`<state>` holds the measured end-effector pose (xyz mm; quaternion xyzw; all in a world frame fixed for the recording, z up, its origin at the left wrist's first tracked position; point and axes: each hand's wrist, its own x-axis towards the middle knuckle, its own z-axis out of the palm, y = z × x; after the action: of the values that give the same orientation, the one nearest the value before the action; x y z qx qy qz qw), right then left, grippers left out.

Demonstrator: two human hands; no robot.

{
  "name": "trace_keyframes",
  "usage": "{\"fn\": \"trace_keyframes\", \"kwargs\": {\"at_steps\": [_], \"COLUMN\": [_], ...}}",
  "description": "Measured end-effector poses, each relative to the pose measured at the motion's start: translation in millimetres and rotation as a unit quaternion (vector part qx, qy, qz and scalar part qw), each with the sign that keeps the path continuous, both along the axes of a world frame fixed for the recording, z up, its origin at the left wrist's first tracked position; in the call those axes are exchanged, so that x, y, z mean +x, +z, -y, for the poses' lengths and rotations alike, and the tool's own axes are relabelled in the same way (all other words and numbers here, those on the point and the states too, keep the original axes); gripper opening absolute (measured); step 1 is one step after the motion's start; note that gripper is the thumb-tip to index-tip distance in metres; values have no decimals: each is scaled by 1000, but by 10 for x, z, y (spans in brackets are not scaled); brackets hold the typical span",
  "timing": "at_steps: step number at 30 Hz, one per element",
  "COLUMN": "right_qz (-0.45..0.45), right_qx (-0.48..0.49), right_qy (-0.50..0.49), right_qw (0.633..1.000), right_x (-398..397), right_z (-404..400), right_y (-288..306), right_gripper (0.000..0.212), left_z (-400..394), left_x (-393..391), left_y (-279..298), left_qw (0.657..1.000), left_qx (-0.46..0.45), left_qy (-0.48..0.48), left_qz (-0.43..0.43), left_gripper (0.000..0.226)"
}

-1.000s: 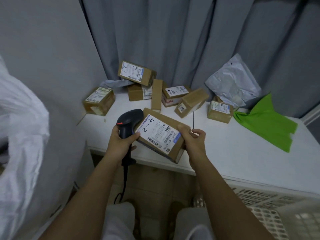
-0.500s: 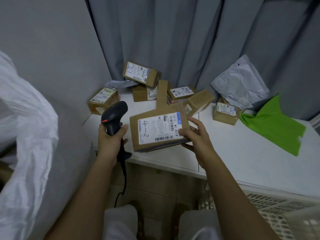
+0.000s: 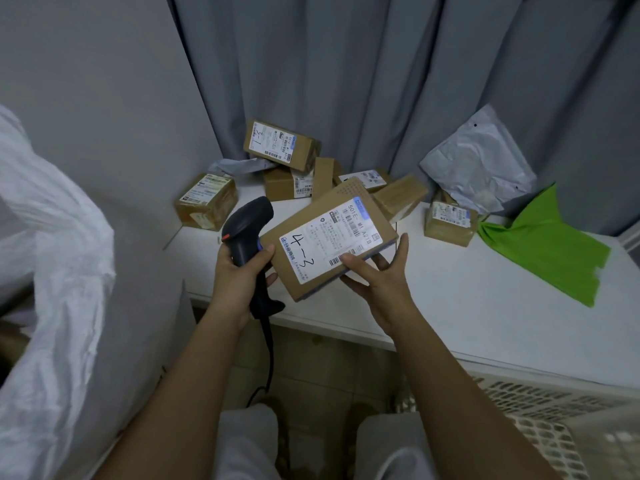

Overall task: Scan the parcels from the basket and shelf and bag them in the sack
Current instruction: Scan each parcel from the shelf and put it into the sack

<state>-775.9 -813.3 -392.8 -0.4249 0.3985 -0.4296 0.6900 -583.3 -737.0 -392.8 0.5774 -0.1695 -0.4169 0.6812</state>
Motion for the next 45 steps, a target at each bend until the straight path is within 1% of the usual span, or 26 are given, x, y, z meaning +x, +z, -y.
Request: {"fn": "trace_keyframes", "kwargs": {"at_steps": [3, 4, 6, 8, 10, 12, 15, 18, 21, 26, 29, 31, 35, 45], "right_qz": [17, 16, 13, 17, 15, 7, -35, -90, -121, -137, -142, -145, -145, -146], "right_qx": [6, 3, 1, 0, -6, -12, -29, -48, -38, 4, 19, 23, 30, 24], "right_qy": [-10, 5, 38, 49, 30, -3, -33, -37, -45, -65, -65, -64, -64, -60], "right_qw": [1000, 1000, 999, 999, 999, 1000, 998, 994, 991, 988, 988, 987, 987, 987], "right_x": [28, 34, 49, 67, 79, 62, -30, -157, -242, -300, -305, -309, -338, -345], "right_z": [1, -3, -14, -17, 2, 46, 130, 201, 254, 331, 360, 376, 389, 384], "right_y": [-23, -23, -31, -59, -87, -91, -109, -184, -302, -477, -536, -556, -570, -568], "right_gripper": [96, 97, 105, 111, 109, 100, 86, 86, 86, 87, 87, 88, 89, 88], "left_z": [10, 19, 38, 59, 79, 88, 89, 92, 86, 68, 63, 71, 88, 110], "left_x": [-35, -50, -94, -144, -183, -203, -203, -203, -232, -339, -393, -431, -488, -553], "left_y": [31, 39, 60, 79, 85, 89, 72, 62, 51, 79, 98, 100, 91, 141], "left_qw": [1000, 1000, 1000, 1000, 1000, 1000, 997, 990, 979, 960, 937, 924, 909, 906], "left_qx": [-3, -5, -9, -13, -14, -11, 2, 7, 16, 41, 54, 60, 77, 98], "left_qy": [5, 7, 7, 4, -1, -8, -8, -14, -49, -110, -140, -161, -200, -201], "left_qz": [-3, -4, -1, 4, 7, 21, 81, 138, 195, 255, 315, 340, 359, 359], "left_gripper": [53, 53, 53, 51, 49, 50, 50, 47, 47, 43, 43, 44, 43, 48]}}
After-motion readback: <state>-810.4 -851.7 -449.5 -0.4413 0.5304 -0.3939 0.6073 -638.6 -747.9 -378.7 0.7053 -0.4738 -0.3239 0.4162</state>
